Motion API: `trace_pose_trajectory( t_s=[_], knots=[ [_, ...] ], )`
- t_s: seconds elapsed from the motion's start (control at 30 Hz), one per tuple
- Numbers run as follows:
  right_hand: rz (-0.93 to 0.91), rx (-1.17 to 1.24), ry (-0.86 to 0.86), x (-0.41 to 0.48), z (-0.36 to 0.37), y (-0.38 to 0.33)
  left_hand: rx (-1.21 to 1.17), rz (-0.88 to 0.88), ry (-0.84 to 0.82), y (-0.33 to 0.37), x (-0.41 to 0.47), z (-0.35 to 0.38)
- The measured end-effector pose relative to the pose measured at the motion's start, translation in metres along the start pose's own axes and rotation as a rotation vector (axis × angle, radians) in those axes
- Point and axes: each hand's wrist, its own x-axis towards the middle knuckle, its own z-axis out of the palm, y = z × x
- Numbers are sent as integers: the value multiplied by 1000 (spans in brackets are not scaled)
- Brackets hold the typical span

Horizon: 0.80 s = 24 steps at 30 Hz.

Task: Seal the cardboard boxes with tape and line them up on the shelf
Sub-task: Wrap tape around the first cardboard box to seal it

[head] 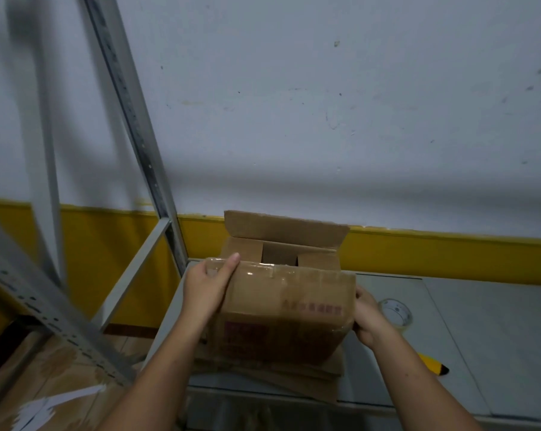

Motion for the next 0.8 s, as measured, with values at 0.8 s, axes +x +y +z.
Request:
trace_pose_trajectory(
  t_s=[0.8],
  knots=[
    [-699, -1091, 96, 28, 51, -107, 283, -18, -49, -34, 35, -4]
  ],
)
